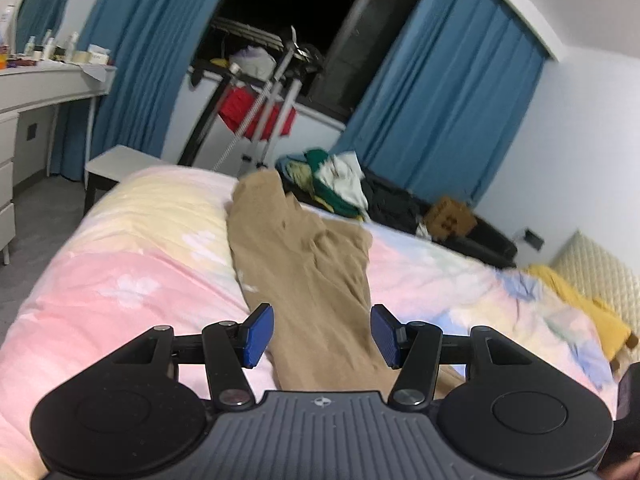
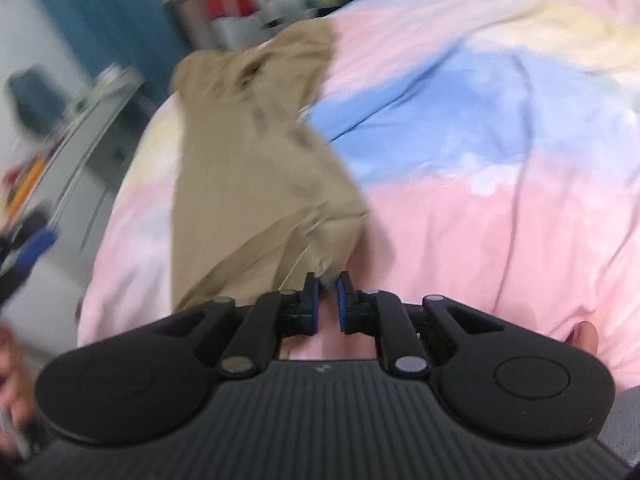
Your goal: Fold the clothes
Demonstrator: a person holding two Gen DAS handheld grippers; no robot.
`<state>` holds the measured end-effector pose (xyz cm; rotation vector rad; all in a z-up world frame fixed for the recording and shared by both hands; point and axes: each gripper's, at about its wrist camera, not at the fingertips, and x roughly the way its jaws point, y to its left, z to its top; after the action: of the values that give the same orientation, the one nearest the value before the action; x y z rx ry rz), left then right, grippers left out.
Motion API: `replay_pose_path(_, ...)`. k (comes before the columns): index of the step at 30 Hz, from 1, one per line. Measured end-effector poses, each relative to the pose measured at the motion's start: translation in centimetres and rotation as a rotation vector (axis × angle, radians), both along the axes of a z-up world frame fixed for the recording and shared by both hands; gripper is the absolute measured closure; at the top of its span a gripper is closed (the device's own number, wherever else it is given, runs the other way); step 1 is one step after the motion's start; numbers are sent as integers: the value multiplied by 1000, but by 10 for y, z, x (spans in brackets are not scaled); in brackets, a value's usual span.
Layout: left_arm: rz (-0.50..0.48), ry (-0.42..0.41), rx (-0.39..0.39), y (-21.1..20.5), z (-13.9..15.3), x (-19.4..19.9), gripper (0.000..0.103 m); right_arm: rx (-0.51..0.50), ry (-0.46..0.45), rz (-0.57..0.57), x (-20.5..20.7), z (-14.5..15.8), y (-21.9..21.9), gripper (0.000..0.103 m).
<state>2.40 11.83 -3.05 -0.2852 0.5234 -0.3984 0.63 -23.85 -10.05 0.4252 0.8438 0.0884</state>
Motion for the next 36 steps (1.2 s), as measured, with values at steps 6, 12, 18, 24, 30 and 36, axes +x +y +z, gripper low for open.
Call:
replay_pose_path(6,-154,-4,118,-46,-20,-6,47,-1,-129,12,-17,26,-7,86)
replay_pose_path(12,-328,-29,246,-102,-46,-13,46,43,-144,-127,18,28,-36,61)
replay_pose_path(18,-460,-38,348,-149,-75,-10,46,116,-154,-243,57,-3,-60,38)
replay_pose_path(24,-541,-24,417,-184,-110,5,56,168,-98,-288,62,-34,-80,36)
replay_pose_path(30,-504,-15,380,-179,-117,18,102,204,-91,-304,68,-42,-86,36)
replay_pose_path(36,-276,-17,109,-106,-53,3,102,218,-84,-289,65,-42,-86,36)
